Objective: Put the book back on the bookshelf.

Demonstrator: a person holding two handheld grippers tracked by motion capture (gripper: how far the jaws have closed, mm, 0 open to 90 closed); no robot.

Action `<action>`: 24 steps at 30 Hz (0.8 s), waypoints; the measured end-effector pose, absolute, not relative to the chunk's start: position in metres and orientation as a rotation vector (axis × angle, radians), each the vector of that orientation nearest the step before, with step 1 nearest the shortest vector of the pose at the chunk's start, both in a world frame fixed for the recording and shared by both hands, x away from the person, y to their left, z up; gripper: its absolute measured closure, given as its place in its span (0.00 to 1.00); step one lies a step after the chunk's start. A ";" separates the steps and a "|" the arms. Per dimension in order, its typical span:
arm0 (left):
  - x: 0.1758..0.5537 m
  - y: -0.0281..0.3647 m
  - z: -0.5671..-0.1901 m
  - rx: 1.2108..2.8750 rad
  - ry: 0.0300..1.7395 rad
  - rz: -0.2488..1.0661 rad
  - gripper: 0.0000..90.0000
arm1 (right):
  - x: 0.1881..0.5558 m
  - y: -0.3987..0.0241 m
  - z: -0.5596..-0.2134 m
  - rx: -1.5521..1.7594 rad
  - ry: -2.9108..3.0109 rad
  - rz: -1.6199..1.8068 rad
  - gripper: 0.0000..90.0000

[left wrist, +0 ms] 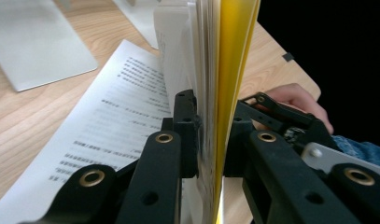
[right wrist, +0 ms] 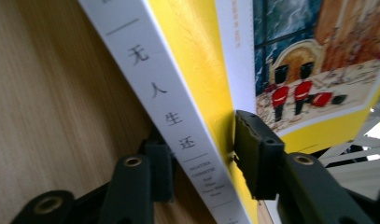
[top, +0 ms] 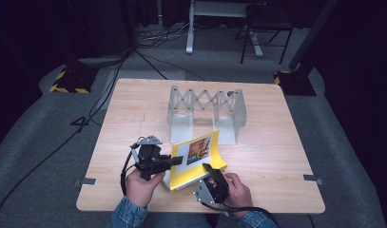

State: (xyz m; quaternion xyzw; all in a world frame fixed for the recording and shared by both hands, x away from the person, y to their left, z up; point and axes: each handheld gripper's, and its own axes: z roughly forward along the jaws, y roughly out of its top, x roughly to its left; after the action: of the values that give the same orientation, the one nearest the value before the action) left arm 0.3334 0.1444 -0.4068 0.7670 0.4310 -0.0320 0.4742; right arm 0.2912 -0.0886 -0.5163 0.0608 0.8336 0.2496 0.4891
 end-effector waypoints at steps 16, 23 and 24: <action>0.338 0.160 -0.412 1.839 1.120 -0.047 0.87 | 0.281 -0.087 -0.511 0.110 2.001 0.617 0.77; 0.338 0.164 -0.413 1.827 1.133 -0.044 0.86 | 0.276 -0.089 -0.506 0.108 2.009 0.647 0.79; 0.338 0.165 -0.413 1.826 1.128 -0.045 0.86 | 0.274 -0.090 -0.505 0.099 2.015 0.649 0.79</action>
State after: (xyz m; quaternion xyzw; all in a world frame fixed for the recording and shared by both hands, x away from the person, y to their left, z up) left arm 0.3378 0.1645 -0.4127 0.7476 0.4619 -0.0186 0.4769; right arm 0.2742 -0.0897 -0.5049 0.0409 0.8292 0.2671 0.4892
